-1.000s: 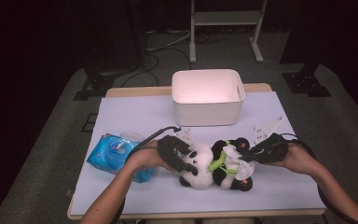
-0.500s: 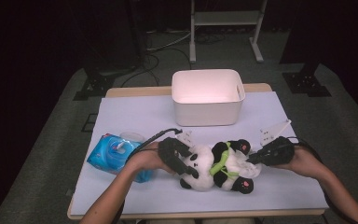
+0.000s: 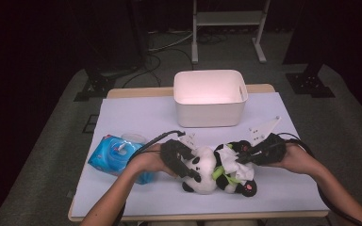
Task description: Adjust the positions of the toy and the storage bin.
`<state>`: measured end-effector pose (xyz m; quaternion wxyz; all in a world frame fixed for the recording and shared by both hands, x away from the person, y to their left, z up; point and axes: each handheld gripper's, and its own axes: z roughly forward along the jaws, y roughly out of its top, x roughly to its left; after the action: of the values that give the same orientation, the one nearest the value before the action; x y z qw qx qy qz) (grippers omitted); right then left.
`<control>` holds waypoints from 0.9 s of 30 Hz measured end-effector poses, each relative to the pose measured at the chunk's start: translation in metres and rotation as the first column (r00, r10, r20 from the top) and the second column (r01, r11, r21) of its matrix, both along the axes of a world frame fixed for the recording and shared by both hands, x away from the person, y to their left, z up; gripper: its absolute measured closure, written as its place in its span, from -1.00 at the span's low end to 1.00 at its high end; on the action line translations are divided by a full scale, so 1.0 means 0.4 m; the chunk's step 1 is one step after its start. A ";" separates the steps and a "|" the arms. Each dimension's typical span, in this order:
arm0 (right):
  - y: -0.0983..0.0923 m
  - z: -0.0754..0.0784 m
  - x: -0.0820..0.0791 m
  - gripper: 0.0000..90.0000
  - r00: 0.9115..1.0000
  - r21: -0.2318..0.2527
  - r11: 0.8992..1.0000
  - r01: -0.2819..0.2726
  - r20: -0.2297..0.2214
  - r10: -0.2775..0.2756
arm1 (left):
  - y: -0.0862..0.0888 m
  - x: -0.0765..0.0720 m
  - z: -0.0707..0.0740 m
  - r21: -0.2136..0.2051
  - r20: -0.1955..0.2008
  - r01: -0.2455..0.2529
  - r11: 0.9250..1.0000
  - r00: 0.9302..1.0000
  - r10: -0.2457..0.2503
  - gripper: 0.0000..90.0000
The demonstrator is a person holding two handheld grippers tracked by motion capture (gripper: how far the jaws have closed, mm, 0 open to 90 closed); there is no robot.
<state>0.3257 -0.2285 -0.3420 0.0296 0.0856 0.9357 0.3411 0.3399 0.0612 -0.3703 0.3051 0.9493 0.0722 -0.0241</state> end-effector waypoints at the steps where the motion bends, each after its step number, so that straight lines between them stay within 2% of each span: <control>1: 0.008 0.001 0.001 0.88 1.000 0.002 1.000 -0.004 0.000 0.004 | 0.001 0.001 0.000 0.000 0.003 0.005 1.000 1.000 -0.005 -0.14; 5: 0.016 -0.007 0.008 0.88 1.000 -0.015 1.000 -0.004 0.001 0.004 | 0.006 0.002 -0.004 -0.006 0.028 0.018 1.000 0.999 -0.018 -0.14; 13: -0.023 -0.038 0.001 0.88 0.999 -0.019 0.999 0.031 -0.012 -0.031 | 0.021 0.006 -0.012 -0.052 0.077 0.047 0.998 0.996 -0.043 -0.14; 15: -0.031 -0.043 0.000 0.88 0.999 -0.019 0.999 0.035 -0.014 -0.035 | 0.024 0.007 -0.007 -0.060 0.113 0.067 0.996 0.992 -0.060 -0.18; 20: -0.048 -0.051 -0.006 0.88 0.999 -0.002 0.999 0.043 -0.030 -0.043 | 0.029 0.024 0.007 -0.095 0.169 0.113 0.989 0.981 -0.095 -0.25; 21: -0.049 -0.053 -0.007 0.88 0.999 -0.002 0.999 0.041 -0.028 -0.041 | 0.028 0.027 0.007 -0.097 0.174 0.120 0.988 0.980 -0.102 -0.26; 24: -0.056 -0.054 -0.007 0.88 0.999 -0.014 0.999 0.039 -0.024 -0.039 | 0.027 0.037 0.002 -0.104 0.162 0.127 0.986 0.981 -0.109 -0.20; 27: -0.058 -0.050 -0.005 0.88 0.999 -0.013 0.999 0.043 -0.026 -0.044 | 0.027 0.036 -0.013 -0.113 0.133 0.110 0.987 0.987 -0.095 -0.08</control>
<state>0.3236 -0.2516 -0.3621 0.0255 0.1101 0.9360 0.3333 0.3542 0.0720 -0.3754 0.3639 0.9313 0.0022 0.0164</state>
